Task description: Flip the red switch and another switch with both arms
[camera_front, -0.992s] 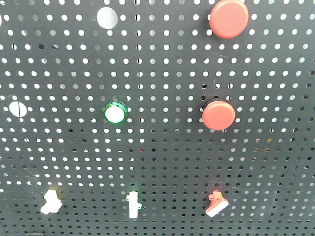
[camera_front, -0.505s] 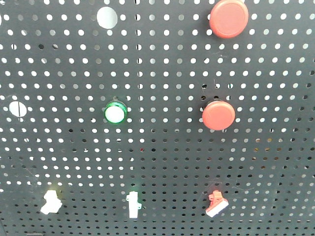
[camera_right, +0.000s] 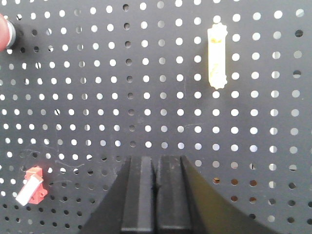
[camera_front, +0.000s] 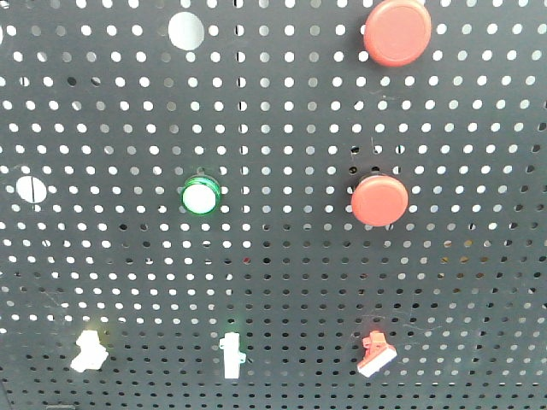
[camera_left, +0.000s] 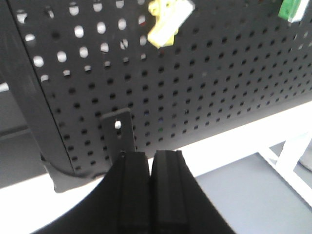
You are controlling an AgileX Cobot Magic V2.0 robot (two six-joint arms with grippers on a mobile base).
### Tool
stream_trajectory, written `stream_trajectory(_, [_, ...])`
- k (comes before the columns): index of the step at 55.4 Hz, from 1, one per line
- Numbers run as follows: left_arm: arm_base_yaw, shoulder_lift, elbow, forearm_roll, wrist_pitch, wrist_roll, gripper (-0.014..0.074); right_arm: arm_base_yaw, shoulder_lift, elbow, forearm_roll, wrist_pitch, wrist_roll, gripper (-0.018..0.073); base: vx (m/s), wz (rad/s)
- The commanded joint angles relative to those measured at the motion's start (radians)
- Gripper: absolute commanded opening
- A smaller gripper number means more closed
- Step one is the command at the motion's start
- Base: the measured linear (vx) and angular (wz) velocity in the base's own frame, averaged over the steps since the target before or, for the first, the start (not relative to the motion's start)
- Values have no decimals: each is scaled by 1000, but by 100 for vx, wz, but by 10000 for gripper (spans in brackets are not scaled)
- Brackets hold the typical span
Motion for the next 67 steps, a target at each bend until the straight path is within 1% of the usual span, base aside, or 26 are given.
stream_trajectory(1, [41,-35,15,-2,-118,3,3,-7,12,-30,-15,-23,-8,-6,0,0])
stream_trajectory(3, [60,-55,28,-2,-127,3,3,-7,12,-30,-15,-23,-8,-6,0,0])
stream_trajectory(4, [87,-77,45,-4,-140,3,3,-7,12,-30,-15,-23,-8,-6,0,0])
stream_trajectory(13, [250,-233,160,-5,-184,-22,3,-7,12,-30,-15,-23,-8,-6,0,0])
stream_trajectory(17, [297,-311,213,-4,-184,-51,3,-7,12,-30,-15,-23,-8,-6,0,0])
stream_trajectory(20, [319,-374,255,-3,-184,-73,3,-7,12,-30,-15,-23,-8,-6,0,0])
stream_trajectory(24, [326,-440,304,-1,-189,-103,3,-7,12,-30,-15,-23,-8,-6,0,0])
stream_trajectory(27, [326,-435,338,22,-233,-143,3,-7,14,-30,-15,-24,-8,-6,0,0])
stream_trajectory(29, [325,-431,344,46,-216,-181,3,-7,13,-30,-15,-23,-8,-6,0,0])
stream_trajectory(31, [324,-434,341,87,-197,-212,3,-7,13,-30,-15,-24,-8,-6,0,0])
stream_trajectory(33, [321,-434,341,125,-203,-243,3,-7,14,-30,-15,-24,-8,-6,0,0])
stream_trajectory(36, [310,-435,341,170,-211,-271,3,-7,14,-30,-15,-23,-8,-6,0,-1])
stream_trajectory(38, [302,-435,341,181,-218,-271,3,-7,14,-30,-15,-24,-8,-6,0,-2])
stream_trajectory(48, [270,-435,341,160,-219,-267,3,-7,14,-30,-15,-23,-8,-6,0,0])
stream_trajectory(52, [270,-435,341,143,-219,-267,3,-7,14,-30,-15,-23,-8,-6,0,0])
stream_trajectory(62, [270,-435,341,144,-219,-260,3,-7,14,-30,-15,-23,-8,-6,0,0])
stream_trajectory(67, [270,-435,341,98,-214,-261,3,-7,14,-30,-15,-23,-8,-6,0,0])
